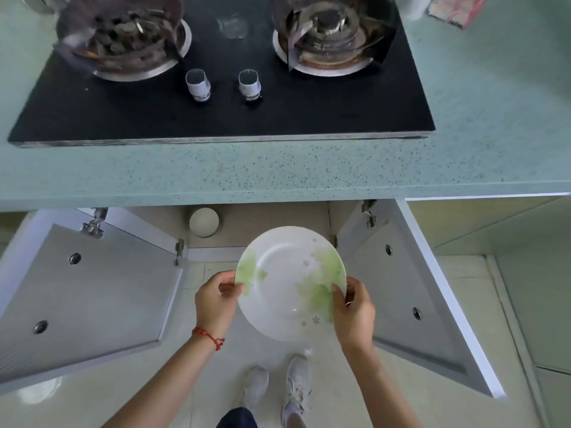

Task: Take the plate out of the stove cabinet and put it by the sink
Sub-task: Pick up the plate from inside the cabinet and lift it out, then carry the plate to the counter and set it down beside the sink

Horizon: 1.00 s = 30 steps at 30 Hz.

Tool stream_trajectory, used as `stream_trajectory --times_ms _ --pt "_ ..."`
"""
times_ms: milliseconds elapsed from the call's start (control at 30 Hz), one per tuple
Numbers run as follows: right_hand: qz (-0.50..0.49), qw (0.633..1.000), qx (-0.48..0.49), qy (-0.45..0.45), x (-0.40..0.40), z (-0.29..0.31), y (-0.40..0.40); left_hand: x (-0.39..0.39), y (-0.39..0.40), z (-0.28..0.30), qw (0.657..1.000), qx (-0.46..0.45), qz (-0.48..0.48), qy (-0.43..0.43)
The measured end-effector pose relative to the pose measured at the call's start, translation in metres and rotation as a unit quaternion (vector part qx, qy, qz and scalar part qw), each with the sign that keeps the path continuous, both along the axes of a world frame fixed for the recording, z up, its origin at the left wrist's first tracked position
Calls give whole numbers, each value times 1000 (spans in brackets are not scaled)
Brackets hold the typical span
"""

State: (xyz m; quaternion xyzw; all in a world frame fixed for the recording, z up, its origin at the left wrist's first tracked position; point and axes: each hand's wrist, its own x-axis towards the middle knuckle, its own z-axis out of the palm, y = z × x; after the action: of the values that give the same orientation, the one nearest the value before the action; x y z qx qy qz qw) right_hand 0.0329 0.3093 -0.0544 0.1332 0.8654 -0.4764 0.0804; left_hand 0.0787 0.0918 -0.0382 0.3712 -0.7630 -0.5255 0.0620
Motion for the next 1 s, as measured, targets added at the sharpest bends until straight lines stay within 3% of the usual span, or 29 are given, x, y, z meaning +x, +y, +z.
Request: stream_trajectory --times_ms 533,1000 --pt "-134 990 -20 43 37 111 5 -15 0 107 989 14 -137 56" --pt "-313 945 -46 88 110 156 50 -24 65 155 940 8 -330 81"
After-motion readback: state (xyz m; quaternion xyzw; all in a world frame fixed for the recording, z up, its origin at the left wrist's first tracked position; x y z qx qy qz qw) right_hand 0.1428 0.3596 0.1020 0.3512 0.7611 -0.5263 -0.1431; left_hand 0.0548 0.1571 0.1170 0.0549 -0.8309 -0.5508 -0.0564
